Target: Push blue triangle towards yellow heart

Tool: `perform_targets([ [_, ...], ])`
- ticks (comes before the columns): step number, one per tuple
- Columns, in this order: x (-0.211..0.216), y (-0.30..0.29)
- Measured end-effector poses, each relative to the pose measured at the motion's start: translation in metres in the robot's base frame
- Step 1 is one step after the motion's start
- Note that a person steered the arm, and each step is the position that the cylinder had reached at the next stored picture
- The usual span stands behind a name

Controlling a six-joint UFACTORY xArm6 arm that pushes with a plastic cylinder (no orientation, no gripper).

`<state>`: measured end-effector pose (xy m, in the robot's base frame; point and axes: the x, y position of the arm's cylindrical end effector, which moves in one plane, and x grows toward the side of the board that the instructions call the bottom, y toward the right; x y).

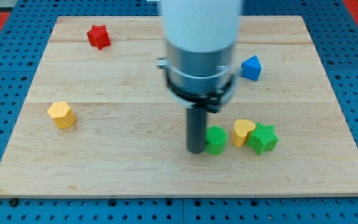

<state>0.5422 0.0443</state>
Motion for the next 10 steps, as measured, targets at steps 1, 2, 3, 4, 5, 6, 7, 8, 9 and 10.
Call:
perform_targets([
  [1, 0.007, 0.025],
  [2, 0.005, -0.013],
  [3, -0.051, -0.011],
  [4, -0.109, 0.041],
  [5, -0.126, 0.128],
  [6, -0.181, 0.170],
  [7, -0.209, 0.126],
  [8, -0.178, 0.092],
  [9, -0.153, 0.082],
  [10, -0.192, 0.073],
])
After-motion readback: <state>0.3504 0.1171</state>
